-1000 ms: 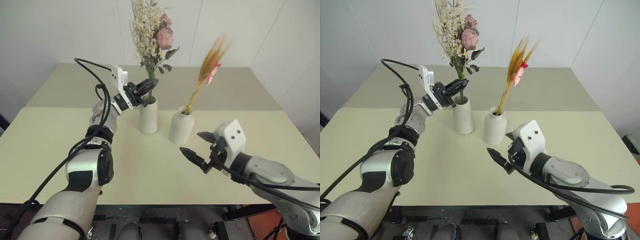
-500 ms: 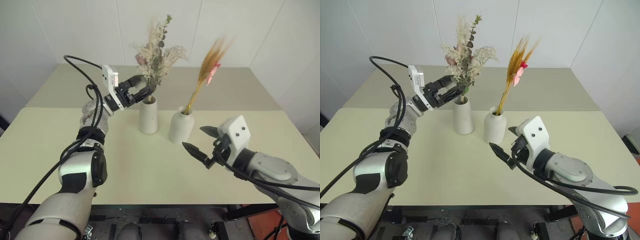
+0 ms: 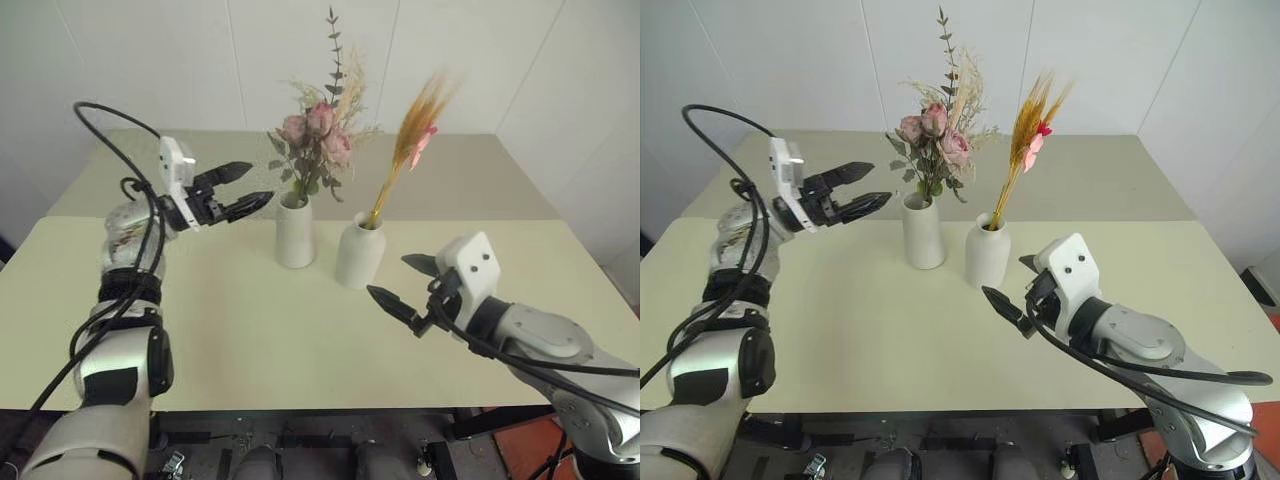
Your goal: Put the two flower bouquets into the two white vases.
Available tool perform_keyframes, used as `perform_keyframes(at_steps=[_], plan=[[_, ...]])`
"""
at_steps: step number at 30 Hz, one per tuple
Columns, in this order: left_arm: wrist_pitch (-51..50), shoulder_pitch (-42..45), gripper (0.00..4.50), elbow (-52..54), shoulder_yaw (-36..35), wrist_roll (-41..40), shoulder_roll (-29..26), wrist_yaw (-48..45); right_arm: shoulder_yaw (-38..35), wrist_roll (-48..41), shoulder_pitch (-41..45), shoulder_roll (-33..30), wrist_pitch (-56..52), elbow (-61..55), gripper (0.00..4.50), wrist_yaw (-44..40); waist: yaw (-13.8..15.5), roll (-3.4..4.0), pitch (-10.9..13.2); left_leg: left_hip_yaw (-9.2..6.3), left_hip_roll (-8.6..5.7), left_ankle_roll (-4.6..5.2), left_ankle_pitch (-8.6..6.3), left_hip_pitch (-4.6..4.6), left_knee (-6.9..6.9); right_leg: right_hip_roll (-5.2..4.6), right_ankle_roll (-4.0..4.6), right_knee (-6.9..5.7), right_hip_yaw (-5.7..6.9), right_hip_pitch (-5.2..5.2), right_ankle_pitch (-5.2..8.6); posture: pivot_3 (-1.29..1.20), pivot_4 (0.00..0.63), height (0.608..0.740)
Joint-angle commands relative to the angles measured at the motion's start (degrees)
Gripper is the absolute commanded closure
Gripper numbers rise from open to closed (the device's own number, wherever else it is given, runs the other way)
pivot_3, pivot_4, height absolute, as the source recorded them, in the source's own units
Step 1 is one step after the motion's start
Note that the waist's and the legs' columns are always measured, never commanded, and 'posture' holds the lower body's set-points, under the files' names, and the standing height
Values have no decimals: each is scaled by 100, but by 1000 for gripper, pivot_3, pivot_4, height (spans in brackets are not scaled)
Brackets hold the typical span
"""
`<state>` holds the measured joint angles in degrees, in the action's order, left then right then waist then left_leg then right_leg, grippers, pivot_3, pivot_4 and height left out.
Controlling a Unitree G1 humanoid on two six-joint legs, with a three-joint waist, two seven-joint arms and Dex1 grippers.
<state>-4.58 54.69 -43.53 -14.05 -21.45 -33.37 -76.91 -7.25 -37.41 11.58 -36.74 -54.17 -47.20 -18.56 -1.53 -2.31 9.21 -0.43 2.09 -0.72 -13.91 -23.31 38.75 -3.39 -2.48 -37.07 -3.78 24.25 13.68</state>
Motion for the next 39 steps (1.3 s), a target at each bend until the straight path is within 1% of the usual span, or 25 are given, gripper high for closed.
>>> perform_keyframes(at_steps=[1, 3, 8, 11, 13, 14, 18, 23, 26, 28, 32, 36, 39], plan=[[-771, -593, 18, 1408, -224, -554, -542, -302, -718, -146, -286, -170, 336, -206, 0, -290, -1, 0, 0, 0, 1, 0, 0, 0, 0, 0, 0, -2, 0, -1, 0, 0, 150, 740], [-1129, -1155, 18, 2206, -273, -711, -868, -281, -1105, -100, -611, -214, 736, -132, 0, -637, 0, 0, 0, 0, 2, 0, 0, 2, 0, -1, 0, 0, 0, -3, 0, 0, 150, 740], [-1918, -2063, 18, 3477, -525, -1157, -1437, -40, -1798, -3, -1183, -545, 1466, 327, 0, -1551, 79, 0, 0, 3, 7, -1, 0, 17, 5, 0, -1, -2, 2, -17, 1, 0, 150, 740], [-2215, -2459, 18, 3980, -752, -1378, -1631, 145, -2061, 9, -1317, -845, 1735, 785, 0, -2115, 70, 0, 0, 7, 8, -1, 0, 26, 9, 0, -1, -1, 1, -26, 1, 0, 150, 740], [-2288, -2711, 18, 4173, -841, -1413, -1713, 250, -2144, 47, -1331, -985, 1876, 1069, 0, -2345, 67, 0, 0, 12, 10, -1, 0, 35, 5, 2, 0, -2, -3, -28, 2, 0, 150, 740], [-2289, -2873, 18, 4298, -895, -1409, -1708, 345, -2200, 66, -1306, -1054, 1938, 1270, 0, -2450, 65, 1, -1, 14, 13, -1, 0, 38, 4, 5, 1, -2, -4, -28, 2, 0, 150, 740], [-2458, -3346, 18, 4698, -1202, -1651, -1680, 633, -2160, 372, -1133, -1143, 2193, 1785, 0, -2401, 45, 1, 0, 22, 16, -1, 0, 38, 1, 7, 3, -3, -10, -25, 2, 0, 150, 740], [-2773, -3976, 18, 5576, -1481, -1993, -1662, 1094, -2126, 367, -1020, -1406, 2375, 2511, 0, -2986, 50, 1, 0, 27, 17, -1, -1, 37, 1, 6, 3, -1, -14, -22, 2, 0, 150, 740], [-3167, -4142, 18, 5783, -1679, -2335, -1754, 1315, -1987, 548, -1022, -1496, 2418, 2703, 0, -3042, 63, 1, 0, 28, 19, -1, -1, 38, 1, 8, 3, -2, -14, -22, 2, 0, 150, 740], [-3262, -4167, 18, 5891, -1681, -2426, -1767, 1440, -1984, 578, -1054, -1527, 2432, 2742, 0, -3117, 67, 1, 0, 28, 20, -1, -1, 40, 1, 10, 4, -3, -14, -23, 2, 0, 150, 740], [-2821, -4147, 18, 6006, -1471, -2230, -1535, 1603, -2105, 592, -1223, -1569, 2654, 2826, 0, -3467, 72, 1, -1, 29, 18, -1, -1, 40, 1, 8, 3, 0, -15, -24, 2, 0, 150, 740], [-2415, -4334, 18, 5933, -1460, -2129, -1391, 1476, -2129, 688, -956, -1567, 2260, 2942, 0, -2893, 51, 1, -1, 31, 18, -2, -1, 39, 1, 9, 4, 0, -16, -24, 2, 0, 150, 740], [-2167, -4342, 18, 5904, -1332, -2020, -1165, 1647, -2203, 614, -810, -1709, 2212, 3129, 0, -3007, 47, 1, -1, 36, 19, -2, -1, 43, 1, 10, 6, -1, -20, -24, 1, 0, 150, 740]])
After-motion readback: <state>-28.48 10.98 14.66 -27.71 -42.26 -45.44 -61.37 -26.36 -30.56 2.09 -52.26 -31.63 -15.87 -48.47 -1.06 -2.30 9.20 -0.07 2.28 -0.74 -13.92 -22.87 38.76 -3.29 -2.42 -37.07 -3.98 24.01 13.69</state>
